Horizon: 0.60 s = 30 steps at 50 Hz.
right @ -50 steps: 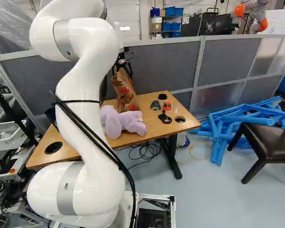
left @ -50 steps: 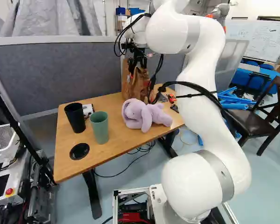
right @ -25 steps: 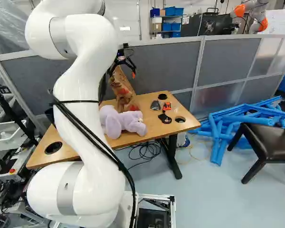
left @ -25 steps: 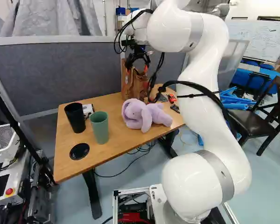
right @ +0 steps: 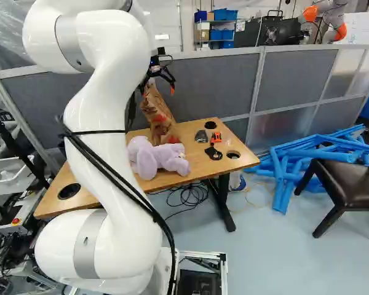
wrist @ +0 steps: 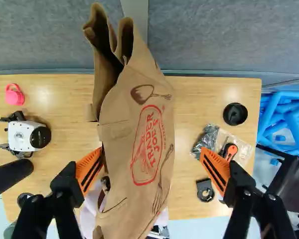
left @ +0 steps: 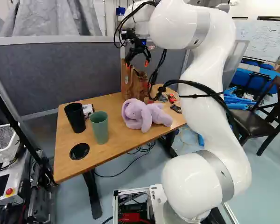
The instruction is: Pick up the bag on the ground and place it on the table
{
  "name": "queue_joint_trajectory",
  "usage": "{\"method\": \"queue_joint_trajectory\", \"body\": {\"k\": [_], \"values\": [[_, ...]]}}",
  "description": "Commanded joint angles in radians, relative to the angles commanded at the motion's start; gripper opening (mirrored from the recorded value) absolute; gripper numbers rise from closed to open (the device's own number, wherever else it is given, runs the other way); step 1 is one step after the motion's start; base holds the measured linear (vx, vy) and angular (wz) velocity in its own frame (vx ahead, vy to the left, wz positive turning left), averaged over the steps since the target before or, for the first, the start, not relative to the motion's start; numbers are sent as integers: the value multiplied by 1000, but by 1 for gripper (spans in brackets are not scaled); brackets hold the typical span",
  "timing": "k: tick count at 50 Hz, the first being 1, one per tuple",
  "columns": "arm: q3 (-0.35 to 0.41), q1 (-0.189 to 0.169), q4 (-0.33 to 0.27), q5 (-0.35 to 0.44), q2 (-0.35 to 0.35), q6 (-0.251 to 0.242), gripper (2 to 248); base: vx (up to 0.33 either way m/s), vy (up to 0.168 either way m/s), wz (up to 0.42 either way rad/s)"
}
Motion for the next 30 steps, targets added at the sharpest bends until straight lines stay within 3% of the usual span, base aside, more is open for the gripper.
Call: {"method": "queue_joint_trajectory", "body": {"k": [30], "values": [[-19,0,0,0,51,0,247,0,0,0]]}}
